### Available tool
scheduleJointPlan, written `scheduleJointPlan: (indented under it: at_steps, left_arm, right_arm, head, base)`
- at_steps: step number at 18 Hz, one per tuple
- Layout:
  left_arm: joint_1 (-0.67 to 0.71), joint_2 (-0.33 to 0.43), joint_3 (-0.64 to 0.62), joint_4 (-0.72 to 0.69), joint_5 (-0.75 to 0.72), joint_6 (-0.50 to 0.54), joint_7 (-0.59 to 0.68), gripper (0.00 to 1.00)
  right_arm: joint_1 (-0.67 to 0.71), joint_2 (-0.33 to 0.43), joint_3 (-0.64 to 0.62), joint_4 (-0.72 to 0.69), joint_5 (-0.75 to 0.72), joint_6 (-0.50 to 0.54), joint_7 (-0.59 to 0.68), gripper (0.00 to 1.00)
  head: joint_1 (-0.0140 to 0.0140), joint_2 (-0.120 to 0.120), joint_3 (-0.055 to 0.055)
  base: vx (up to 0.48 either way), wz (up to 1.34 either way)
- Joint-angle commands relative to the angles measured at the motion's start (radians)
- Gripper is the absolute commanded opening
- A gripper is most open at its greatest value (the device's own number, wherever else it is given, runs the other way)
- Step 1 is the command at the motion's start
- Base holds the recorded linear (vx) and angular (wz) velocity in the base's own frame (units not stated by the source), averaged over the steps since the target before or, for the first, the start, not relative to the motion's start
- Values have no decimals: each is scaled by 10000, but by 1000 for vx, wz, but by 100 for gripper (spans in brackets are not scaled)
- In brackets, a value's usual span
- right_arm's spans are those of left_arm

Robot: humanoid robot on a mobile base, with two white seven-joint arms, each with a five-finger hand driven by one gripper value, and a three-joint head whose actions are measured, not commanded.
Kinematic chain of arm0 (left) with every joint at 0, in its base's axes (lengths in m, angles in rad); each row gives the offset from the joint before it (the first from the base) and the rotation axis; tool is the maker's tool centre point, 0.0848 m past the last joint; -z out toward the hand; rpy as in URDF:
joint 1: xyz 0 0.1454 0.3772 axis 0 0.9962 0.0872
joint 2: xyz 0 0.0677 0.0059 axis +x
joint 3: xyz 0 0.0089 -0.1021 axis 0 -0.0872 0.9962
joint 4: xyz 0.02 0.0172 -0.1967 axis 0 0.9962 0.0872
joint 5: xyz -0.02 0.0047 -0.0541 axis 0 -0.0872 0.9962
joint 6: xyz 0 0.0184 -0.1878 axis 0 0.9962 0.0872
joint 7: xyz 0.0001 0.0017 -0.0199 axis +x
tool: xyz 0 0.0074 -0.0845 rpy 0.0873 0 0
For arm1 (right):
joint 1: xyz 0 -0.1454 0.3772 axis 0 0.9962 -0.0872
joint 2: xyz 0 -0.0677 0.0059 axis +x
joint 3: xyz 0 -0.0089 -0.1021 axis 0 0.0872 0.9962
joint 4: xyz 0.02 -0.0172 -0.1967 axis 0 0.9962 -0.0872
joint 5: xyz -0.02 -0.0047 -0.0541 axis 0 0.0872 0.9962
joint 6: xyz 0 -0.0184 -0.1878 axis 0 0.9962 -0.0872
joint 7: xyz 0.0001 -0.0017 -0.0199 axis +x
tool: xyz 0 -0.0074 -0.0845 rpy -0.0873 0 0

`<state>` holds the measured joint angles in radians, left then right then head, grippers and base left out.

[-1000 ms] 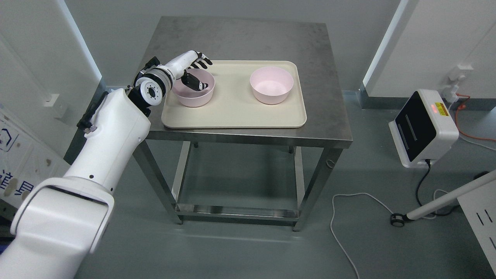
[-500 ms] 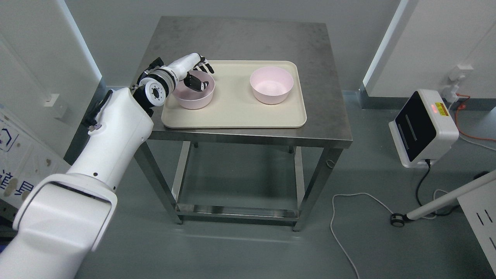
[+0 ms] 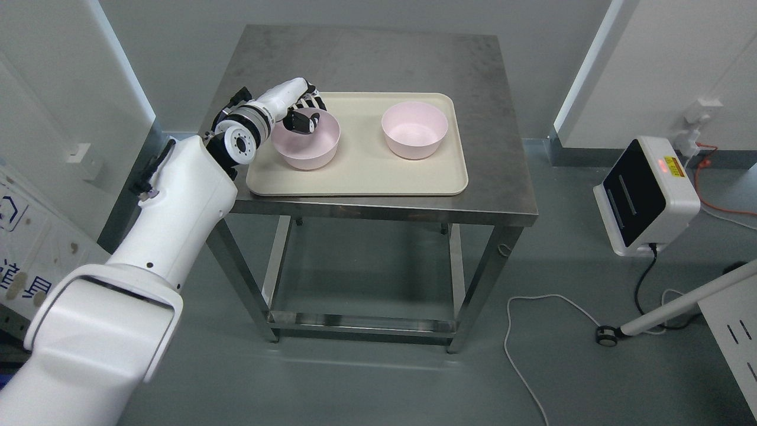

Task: Stack pink IKEA bowls on left shelf middle
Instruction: 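Grip the rim of the nearer pink bowl with the left hand, then lift the pink bowl and carry it over the other pink bowl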

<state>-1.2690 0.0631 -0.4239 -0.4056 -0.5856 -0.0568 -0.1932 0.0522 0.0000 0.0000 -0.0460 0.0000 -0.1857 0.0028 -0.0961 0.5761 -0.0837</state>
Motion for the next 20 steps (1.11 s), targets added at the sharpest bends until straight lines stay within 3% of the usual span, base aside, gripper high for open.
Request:
scheduleJointPlan:
  at_steps: [1,7,14,15,18,20]
  left_arm:
    - [-363,-155,649,-528,58,-15,-92,0]
    - [-1788,-457,681,-1190,165,93,-951,1]
    - [-1883,-457,-3825,-2616,2220,62,-1075,1]
    - [-1867,-457,-4255,-2632,2266,62,-877,1]
    - [-1745,-457,-5924,-2525,3856,169,1496,1]
    - [-1683,-457,-6360,-2479,4413,627,1885,1]
  right_arm:
    - [0,-175,-107,0,77,1,3,100]
    - [0,-175,-92,0,77,1,3,100]
    - [0,-175,-107,0,77,1,3,100]
    - [0,-175,-92,0,77,1,3,100]
    - [0,-175,-107,0,77,1,18,100]
    - [0,-175,-92,0,77,1,3,100]
  head:
    - [0,0,0]
    - [0,0,0]
    - [0,0,0]
    - [0,0,0]
    - [0,0,0]
    - [0,0,0]
  base:
    - [0,0]
    - [0,0]
    - [0,0]
    - [0,0]
    - [0,0]
    - [0,0]
